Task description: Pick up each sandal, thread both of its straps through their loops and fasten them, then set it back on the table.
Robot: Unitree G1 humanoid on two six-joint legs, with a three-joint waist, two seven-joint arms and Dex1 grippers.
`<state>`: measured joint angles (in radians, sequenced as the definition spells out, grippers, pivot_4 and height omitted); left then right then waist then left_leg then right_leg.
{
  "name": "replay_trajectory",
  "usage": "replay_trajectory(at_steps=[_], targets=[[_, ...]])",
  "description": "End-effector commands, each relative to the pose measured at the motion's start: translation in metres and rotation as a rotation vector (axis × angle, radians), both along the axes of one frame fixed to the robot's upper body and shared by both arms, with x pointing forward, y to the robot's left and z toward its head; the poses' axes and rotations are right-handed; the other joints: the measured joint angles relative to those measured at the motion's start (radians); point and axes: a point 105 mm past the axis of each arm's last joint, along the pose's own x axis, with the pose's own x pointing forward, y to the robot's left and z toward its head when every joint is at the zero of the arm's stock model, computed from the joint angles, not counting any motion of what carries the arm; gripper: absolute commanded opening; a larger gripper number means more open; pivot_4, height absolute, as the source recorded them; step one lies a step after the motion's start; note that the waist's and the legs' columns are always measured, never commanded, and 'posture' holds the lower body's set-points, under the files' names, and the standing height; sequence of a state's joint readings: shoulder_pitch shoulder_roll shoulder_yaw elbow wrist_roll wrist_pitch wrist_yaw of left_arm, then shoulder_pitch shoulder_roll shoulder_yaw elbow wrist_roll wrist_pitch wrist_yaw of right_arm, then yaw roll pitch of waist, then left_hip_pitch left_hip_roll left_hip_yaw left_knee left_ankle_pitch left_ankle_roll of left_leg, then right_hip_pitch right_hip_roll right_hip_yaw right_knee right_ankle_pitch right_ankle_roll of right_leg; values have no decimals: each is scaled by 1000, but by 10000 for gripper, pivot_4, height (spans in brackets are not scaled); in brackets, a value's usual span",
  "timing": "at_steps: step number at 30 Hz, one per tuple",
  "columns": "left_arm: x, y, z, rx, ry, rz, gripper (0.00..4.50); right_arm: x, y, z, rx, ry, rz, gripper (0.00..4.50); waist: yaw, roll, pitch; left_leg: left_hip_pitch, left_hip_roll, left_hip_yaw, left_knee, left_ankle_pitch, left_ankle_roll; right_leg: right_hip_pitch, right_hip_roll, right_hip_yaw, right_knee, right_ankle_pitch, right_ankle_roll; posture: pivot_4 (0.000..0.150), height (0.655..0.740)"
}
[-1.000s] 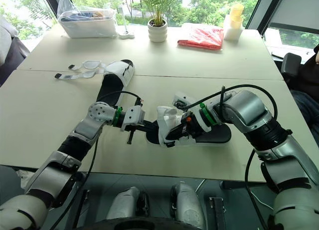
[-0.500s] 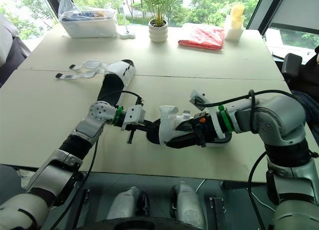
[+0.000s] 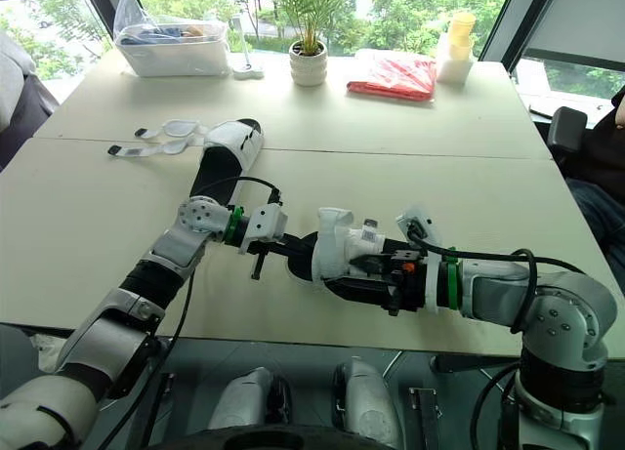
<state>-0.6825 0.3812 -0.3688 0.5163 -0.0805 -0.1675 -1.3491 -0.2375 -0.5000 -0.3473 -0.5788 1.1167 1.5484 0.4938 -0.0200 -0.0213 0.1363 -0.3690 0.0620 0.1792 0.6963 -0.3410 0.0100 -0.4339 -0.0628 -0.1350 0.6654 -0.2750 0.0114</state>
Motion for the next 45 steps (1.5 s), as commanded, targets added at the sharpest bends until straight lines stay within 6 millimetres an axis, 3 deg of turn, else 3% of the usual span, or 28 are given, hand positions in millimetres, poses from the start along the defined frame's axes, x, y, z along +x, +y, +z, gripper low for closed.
replay_trajectory(at_steps=[1, 4, 7, 9, 11, 14, 17, 24, 33, 34, 35, 42, 43, 45], targets=[[-4, 6, -16, 68, 31, 0, 0, 7, -4, 12, -13, -77, -38, 44688, 0, 0, 0, 0, 0, 0, 0, 0, 0, 0, 0, 0, 0, 0, 0, 1500, 7278], [-5, 7, -17, 72, 32, 2, 0, 2, -3, 33, 53, -147, 17, 44688, 2, 1, 0, -1, 0, 0, 0, 0, 0, -1, 0, 0, 0, 0, 0, 1500, 7278], [-5, 7, -17, 71, 33, 2, 0, -11, -2, 40, 50, -158, 86, 44688, 4, 1, 1, -2, 0, 0, 0, 0, 0, -2, 0, 0, 0, 0, 0, 1500, 7278], [-5, 5, -17, 64, 33, 3, 0, -39, -1, 31, -29, -125, 188, 44688, 9, 1, 1, -3, 0, -1, 0, 0, 0, -2, 0, 0, -1, 0, 0, 1500, 7278], [-6, 4, -17, 63, 33, 3, 0, -49, -4, 16, -80, -63, 184, 44688, 9, 1, 1, -4, 0, -3, -1, 0, 0, -2, 0, -1, -2, 0, 0, 1500, 7278], [-7, 4, -18, 63, 34, 1, 0, -40, -15, -15, -123, 55, 11, 44688, 6, 0, 1, -3, 0, -4, -1, 0, 0, -1, 1, -2, -2, 0, 0, 1500, 7278], [-8, 4, -19, 63, 35, -2, 0, -31, -13, -26, -73, 87, -68, 44688, 4, 1, 1, -3, 0, -4, 0, 0, 0, 0, 0, -2, -2, 0, 0, 1500, 7278], [-8, 3, -18, 66, 33, -10, 0, -7, -3, -33, -9, 111, -153, 44688, 6, 1, 1, -4, -1, -4, 0, 0, 0, 0, 1, -2, -2, 0, 0, 1500, 7278], [-8, 4, -18, 70, 30, -11, 0, 6, 7, -22, 99, 121, -176, 44688, 4, 1, 1, -4, -1, -4, 0, 0, 0, 0, 1, -2, -2, 0, 0, 1500, 7278], [-8, 4, -18, 71, 30, -10, 0, 8, 7, -21, 111, 122, -185, 39662, 4, 1, 1, -3, -1, -4, 0, 0, 0, 0, 1, -2, -2, 0, 0, 1500, 7278], [-8, 4, -19, 71, 31, -10, 0, 9, 6, -20, 117, 121, -189, 37369, 4, 1, 1, -3, -1, -4, 0, 0, 0, 0, 1, -2, -2, 0, 0, 1500, 7278], [-8, 5, -20, 71, 30, -9, 0, 14, 7, -12, 174, 133, -213, 3786, 3, 1, 1, -3, -1, -4, 0, 0, 0, 0, 1, -2, -2, 0, 0, 1500, 7278], [-8, 5, -20, 71, 29, -10, 0, 13, 8, -14, 167, 138, -210, 1194, 3, 1, 1, -4, -1, -4, 0, 0, 0, 0, 1, -2, -2, 0, 0, 1500, 7278], [-8, 4, -20, 70, 28, -10, 0, 12, 9, -17, 158, 148, -205, 1194, 3, 1, 1, -3, -1, -4, 0, 0, 0, 0, 1, -2, -2, 0, 0, 1500, 7278]])
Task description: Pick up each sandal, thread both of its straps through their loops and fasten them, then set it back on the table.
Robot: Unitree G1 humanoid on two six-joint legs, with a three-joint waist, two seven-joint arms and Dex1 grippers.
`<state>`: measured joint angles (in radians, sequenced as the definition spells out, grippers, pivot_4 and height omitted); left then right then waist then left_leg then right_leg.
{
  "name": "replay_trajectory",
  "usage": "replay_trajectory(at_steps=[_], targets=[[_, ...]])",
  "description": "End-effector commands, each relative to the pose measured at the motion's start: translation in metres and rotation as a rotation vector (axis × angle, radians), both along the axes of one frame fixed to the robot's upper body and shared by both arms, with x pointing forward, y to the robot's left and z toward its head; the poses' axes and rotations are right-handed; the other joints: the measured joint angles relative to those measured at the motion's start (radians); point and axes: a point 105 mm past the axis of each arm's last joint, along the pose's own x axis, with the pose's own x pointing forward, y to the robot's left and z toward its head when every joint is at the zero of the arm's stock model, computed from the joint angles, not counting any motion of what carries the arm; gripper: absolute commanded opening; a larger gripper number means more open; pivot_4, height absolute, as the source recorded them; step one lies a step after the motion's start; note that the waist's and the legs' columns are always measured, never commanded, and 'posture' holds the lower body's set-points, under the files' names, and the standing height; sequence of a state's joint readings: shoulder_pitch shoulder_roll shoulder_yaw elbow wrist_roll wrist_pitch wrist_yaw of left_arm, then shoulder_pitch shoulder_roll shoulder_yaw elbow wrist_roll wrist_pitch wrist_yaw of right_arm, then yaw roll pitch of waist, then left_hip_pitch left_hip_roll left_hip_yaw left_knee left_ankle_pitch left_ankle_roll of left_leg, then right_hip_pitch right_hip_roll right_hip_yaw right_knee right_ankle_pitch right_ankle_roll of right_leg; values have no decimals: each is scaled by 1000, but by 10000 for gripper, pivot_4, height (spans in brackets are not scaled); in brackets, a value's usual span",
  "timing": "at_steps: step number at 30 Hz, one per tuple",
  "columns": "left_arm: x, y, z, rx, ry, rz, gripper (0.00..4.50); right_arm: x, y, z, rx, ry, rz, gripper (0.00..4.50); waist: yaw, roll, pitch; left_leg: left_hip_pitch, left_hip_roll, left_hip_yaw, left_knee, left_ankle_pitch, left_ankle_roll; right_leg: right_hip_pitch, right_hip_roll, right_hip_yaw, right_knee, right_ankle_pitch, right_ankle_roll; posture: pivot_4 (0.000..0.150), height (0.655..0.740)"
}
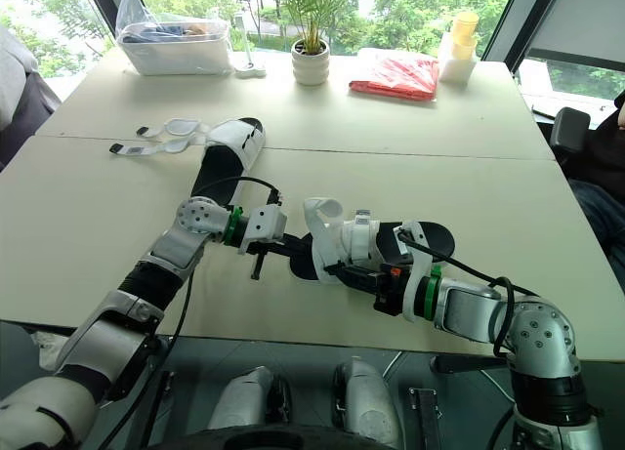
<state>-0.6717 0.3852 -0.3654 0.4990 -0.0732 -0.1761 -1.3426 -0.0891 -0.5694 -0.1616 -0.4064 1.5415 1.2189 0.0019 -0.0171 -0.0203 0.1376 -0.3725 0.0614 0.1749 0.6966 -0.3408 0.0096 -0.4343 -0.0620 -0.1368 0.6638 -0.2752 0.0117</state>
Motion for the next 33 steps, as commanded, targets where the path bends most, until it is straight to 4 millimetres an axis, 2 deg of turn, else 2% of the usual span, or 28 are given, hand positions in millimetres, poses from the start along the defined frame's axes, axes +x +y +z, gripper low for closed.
replay_trajectory(at_steps=[1, 10, 16, 20, 23, 29, 33], targets=[[-7, 3, -20, 70, 45, -9, 0, 2, 6, 16, 50, -61, 11, 1194, 0, 0, 0, 0, 0, 0, 0, 0, 0, 0, 0, 0, 0, 0, 0, 1500, 7278], [-5, 3, -19, 70, 42, -9, 0, -13, 5, 4, -20, -39, 62, 1194, 1, 0, 0, 0, 0, 0, 0, 0, 0, 0, 0, 0, 0, 0, 0, 1500, 7278], [-5, 2, -18, 69, 40, -12, 0, -31, 0, -12, -89, -4, 90, 1194, 3, 0, 0, 0, 0, 0, 0, 0, 0, 0, 0, 0, 0, 0, 0, 1500, 7278], [-9, -3, -21, 72, 40, -33, 0, -52, -4, -25, -149, 13, 107, 1194, 6, 0, 0, 0, 0, -1, 0, 0, 0, 0, 0, 0, 0, 0, 0, 1500, 7278], [-10, -3, -22, 75, 42, -40, 0, -69, -5, -20, -163, -10, 139, 1194, 7, 0, 0, -1, 0, -1, -1, 0, 0, 0, 0, 0, -1, -1, 1, 1500, 7278], [-8, -2, -22, 83, 42, -43, 0, -94, -1, 10, -90, -90, 193, 1194, 8, -1, 0, 0, 0, -2, -1, 0, 0, 1, 0, -1, -1, -1, 1, 1500, 7278], [-6, -3, -21, 83, 37, -46, 0, -99, 0, 27, -61, -143, 199, 1194, 9, -2, 0, 0, -1, -4, -1, 0, 1, 2, 0, -2, -2, -1, 1, 1500, 7278]])
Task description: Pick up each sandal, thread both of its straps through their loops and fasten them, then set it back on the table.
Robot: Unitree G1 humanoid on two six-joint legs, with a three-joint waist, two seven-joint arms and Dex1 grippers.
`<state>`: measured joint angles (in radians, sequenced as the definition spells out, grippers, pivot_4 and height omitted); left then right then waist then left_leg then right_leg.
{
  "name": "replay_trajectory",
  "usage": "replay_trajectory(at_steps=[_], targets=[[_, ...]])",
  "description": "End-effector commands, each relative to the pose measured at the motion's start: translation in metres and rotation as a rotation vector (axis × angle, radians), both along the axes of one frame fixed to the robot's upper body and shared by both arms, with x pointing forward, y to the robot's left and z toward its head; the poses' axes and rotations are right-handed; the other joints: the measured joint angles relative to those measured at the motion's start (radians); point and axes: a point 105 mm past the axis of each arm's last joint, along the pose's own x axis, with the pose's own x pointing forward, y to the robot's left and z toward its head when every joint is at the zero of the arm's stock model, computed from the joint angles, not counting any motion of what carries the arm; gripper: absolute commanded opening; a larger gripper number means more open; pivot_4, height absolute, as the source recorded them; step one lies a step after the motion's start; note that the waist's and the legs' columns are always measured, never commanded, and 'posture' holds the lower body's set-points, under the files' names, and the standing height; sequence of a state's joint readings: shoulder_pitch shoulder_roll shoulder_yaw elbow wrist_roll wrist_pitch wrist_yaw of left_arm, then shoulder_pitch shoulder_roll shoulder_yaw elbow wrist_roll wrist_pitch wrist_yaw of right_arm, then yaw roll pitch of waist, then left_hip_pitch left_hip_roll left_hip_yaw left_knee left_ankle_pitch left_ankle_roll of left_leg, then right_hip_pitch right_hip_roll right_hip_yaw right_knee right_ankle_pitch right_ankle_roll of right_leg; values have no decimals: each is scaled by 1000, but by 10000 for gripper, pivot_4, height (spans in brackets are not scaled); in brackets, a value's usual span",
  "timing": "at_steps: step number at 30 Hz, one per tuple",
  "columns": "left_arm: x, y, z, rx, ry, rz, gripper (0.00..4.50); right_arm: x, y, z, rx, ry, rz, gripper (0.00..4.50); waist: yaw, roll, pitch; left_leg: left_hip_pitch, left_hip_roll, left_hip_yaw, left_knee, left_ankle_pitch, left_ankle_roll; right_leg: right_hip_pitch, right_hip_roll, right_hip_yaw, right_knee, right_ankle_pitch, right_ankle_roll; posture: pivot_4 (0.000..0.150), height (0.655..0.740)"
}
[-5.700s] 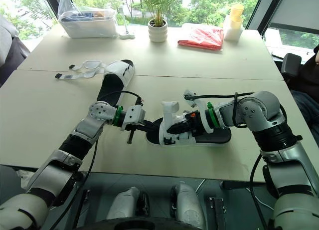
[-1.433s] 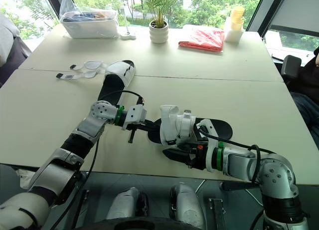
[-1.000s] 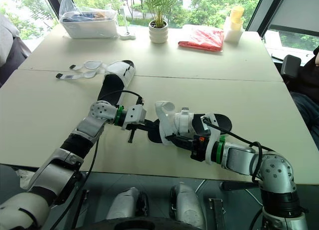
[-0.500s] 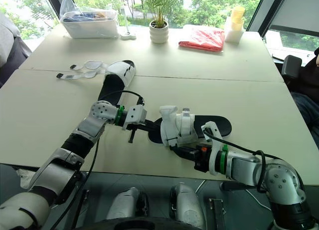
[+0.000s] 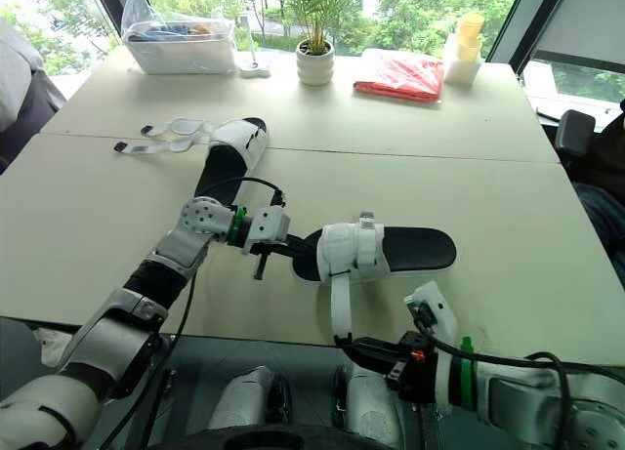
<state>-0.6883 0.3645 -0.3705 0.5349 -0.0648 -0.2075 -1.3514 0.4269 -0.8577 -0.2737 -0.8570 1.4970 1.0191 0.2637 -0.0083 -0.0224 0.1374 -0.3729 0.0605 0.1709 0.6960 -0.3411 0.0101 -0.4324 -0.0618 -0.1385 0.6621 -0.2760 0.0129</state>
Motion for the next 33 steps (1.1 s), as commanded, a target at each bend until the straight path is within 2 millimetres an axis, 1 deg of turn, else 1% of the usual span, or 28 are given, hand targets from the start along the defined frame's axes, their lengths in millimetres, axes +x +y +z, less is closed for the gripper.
replay_trajectory(at_steps=[1, 4, 7, 11, 13, 15, 17, 19, 23, 25, 26, 28, 30, 33], targets=[[-5, 2, -20, 84, 43, -22, 0, -5, 7, 26, 65, -85, 45, 1194, 0, 0, 0, 0, 0, 0, 0, 0, 0, 0, 0, 0, 0, 0, 0, 1500, 7278], [-5, 1, -19, 83, 41, -24, 0, -10, 8, 37, 71, -125, 90, 1194, 2, 0, 0, 0, 0, -1, 0, -2, 4, 1, 0, 0, -1, 0, 0, 1500, 7278], [-4, 0, -19, 80, 39, -26, 0, -15, 6, 51, 83, -172, 133, 1194, 8, -1, 0, 0, -1, -2, 0, -3, 5, 1, 0, -1, -1, 0, 0, 1500, 7278], [-5, -1, -20, 79, 38, -29, 0, -2, 3, 63, 99, -230, 129, 1194, 11, -1, 0, 0, -1, -4, 0, -3, 5, 3, 1, -1, -3, 0, 0, 1500, 7278], [-6, 0, -21, 78, 39, -29, 0, 8, 2, 71, 116, -261, 124, 1194, 12, -1, 0, 0, -1, -5, 0, -3, 5, 3, 1, -1, -3, 0, 0, 1500, 7278], [-7, 0, -21, 78, 40, -28, 0, 11, 2, 76, 112, -283, 146, 1194, 14, -1, 0, 0, -1, -5, 0, -3, 5, 3, 1, -1, -4, 0, 0, 1500, 7278], [-7, 1, -22, 77, 41, -25, 0, 15, 0, 71, 67, -279, 146, 1194, 17, -1, 0, 0, -1, -5, 0, -3, 5, 3, 1, -1, -4, 0, 0, 1500, 7278], [-7, 1, -21, 75, 40, -18, 0, 23, -8, 61, 17, -247, 96, 1194, 19, -2, 0, 0, -1, -6, 0, -2, 4, 3, 1, -2, -4, 0, 0, 1500, 7278], [-7, 3, -22, 75, 40, -13, 0, 29, -18, 38, -27, -167, 36, 1194, 18, -2, 0, 0, -1, -6, 0, 0, 0, 4, 1, -2, -4, 0, 0, 1500, 7278], [-8, 4, -22, 78, 41, -12, 0, 35, -23, 15, -25, -79, -14, 6598, 17, -2, 0, 0, -1, -6, 0, 0, 1, 4, 1, -2, -4, 0, 0, 1500, 7278], [-8, 5, -22, 80, 41, -12, 0, 36, -24, 7, -23, -50, -29, 9282, 17, -3, 0, 0, -1, -7, 0, 0, 1, 4, 1, -2, -4, 0, 0, 1500, 7278], [-8, 6, -22, 82, 40, -12, 0, 39, -22, -4, -21, -15, -33, 19578, 15, -2, 0, 0, -1, -7, 0, 0, 0, 4, 1, -2, -4, 0, 0, 1500, 7278], [-8, 6, -22, 83, 38, -12, 0, 43, -20, -14, -21, 16, -43, 28974, 12, -2, 0, 0, -1, -7, 0, 0, 0, 4, 1, -2, -4, 0, 0, 1500, 7278], [-8, 6, -21, 84, 35, -11, 0, 49, -13, -25, -14, 49, -32, 28974, 11, -2, 0, 0, -1, -7, 0, 0, 0, 4, 1, -2, -3, 0, 0, 1500, 7278]])
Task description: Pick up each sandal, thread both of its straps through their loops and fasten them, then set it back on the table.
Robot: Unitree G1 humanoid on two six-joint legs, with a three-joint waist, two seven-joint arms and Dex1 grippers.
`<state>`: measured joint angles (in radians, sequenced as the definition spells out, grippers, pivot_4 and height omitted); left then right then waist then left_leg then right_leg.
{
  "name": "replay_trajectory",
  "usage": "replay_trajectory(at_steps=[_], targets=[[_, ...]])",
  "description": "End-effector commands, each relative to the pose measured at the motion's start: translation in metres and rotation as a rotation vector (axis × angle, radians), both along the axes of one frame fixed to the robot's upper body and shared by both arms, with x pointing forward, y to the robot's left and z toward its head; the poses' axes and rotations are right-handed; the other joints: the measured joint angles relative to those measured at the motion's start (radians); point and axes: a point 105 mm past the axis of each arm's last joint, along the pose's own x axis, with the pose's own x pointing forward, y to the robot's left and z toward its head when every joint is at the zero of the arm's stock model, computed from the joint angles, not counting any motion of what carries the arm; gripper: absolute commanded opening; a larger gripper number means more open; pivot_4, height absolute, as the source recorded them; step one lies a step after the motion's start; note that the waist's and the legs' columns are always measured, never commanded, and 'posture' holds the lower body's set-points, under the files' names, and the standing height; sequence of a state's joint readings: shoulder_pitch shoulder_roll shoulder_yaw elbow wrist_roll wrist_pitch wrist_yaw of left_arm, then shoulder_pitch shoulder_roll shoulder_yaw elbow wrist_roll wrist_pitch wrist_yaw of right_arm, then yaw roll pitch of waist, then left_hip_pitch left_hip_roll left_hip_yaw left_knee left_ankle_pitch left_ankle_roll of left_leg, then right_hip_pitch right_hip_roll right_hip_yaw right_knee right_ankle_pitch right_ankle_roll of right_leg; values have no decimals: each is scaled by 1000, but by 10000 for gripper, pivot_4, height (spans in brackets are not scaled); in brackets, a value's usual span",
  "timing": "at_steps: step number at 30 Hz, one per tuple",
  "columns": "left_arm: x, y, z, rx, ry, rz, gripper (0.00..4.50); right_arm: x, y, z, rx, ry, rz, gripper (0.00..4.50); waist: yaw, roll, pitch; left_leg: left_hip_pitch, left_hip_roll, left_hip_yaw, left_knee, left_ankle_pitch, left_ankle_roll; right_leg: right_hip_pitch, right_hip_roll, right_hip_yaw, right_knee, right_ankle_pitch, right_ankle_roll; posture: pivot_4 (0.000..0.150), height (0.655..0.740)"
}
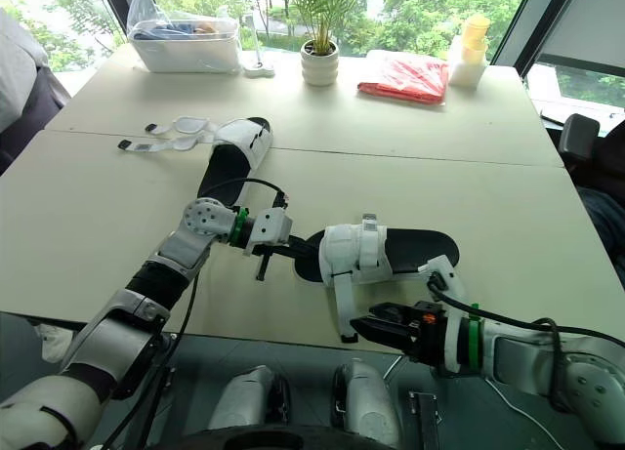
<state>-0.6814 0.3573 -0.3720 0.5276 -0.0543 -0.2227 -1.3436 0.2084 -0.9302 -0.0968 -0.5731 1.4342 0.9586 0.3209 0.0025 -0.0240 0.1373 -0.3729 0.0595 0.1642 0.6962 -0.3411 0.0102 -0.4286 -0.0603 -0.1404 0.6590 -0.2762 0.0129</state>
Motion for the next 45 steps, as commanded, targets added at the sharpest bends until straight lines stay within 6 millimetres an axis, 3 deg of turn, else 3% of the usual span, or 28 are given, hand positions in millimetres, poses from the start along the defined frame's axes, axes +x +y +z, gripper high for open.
replay_trajectory(at_steps=[1, 6, 7, 9, 13, 15, 20, 26, 28, 33, 36, 41, 45], targets=[[-6, 9, -20, 87, 50, -1, 0, 4, 8, -9, -6, 18, 24, 28974, 0, 0, 0, 0, 0, 0, 0, 0, 0, 0, 0, 0, 0, 0, 0, 1500, 7278], [-7, 10, -23, 88, 52, 1, 0, 8, 30, -5, 63, 22, 71, 28974, -1, 1, 0, 0, 0, 0, 0, 0, 0, 0, 0, 0, 0, 0, 0, 1500, 7278], [-7, 10, -22, 88, 52, 1, 0, 8, 33, -4, 69, 21, 78, 26620, -1, 1, 0, 0, 0, 0, 0, 0, 0, 0, 0, 0, 0, 0, 0, 1500, 7278], [-7, 11, -22, 88, 52, 4, 0, 4, 37, -2, 78, 23, 103, 20839, 0, 1, 0, 0, 0, 0, 0, 0, 0, 0, 0, 0, 0, 0, 0, 1500, 7278], [-7, 11, -22, 90, 51, 6, 0, -1, 38, 6, 98, 15, 117, 103, 0, 1, 0, 0, 0, 0, 0, 0, 0, 0, 0, 0, 0, 0, 0, 1500, 7278], [-7, 11, -21, 91, 50, 6, 0, -4, 37, 13, 109, -1, 133, 103, -2, 1, 0, 0, 0, 0, 0, 0, 0, 0, 0, 0, 0, 0, 0, 1500, 7278], [-9, 10, -28, 119, 19, -18, 0, -5, 37, 61, 162, -125, 214, 103, -1, 1, 0, 0, 0, 0, 0, 0, 0, 0, 0, 0, 0, 0, 0, 1500, 7278], [-11, 7, -30, 121, 10, -39, 0, 22, 48, 94, 169, -208, 266, 103, 5, 2, 0, -1, 0, -1, 1, 0, 0, 0, 0, -1, 0, 0, 0, 1500, 7278], [-11, 6, -30, 121, 8, -41, 0, 30, 51, 96, 162, -211, 261, 103, 8, 2, 0, -1, 0, 0, 1, 0, 0, 0, -1, -1, 0, 0, 0, 1500, 7278], [-13, 4, -30, 117, 11, -46, 0, 71, 46, 77, 68, -139, 107, 103, 7, 2, 0, -2, 0, -1, 2, 0, 0, 0, -1, -1, 0, 0, 0, 1500, 7278], [-13, 5, -31, 116, 12, -42, 0, 77, 45, 75, 87, -101, 87, 8901, 2, 2, 0, -1, 0, -1, 2, 0, 0, 0, -1, -1, 1, 0, 0, 1500, 7278], [-13, 7, -32, 116, 13, -33, 0, 95, 43, 93, 184, -92, 10, 34293, -1, 3, 0, -1, 0, -1, 2, 1, -1, 0, -1, -1, 2, 0, 0, 1500, 7278], [-13, 7, -32, 115, 15, -27, 0, 102, 38, 111, 202, -143, -9, 34293, 0, 3, 0, -1, 0, -1, 2, 1, -1, 0, -2, -1, 2, 0, 0, 1500, 7278]])
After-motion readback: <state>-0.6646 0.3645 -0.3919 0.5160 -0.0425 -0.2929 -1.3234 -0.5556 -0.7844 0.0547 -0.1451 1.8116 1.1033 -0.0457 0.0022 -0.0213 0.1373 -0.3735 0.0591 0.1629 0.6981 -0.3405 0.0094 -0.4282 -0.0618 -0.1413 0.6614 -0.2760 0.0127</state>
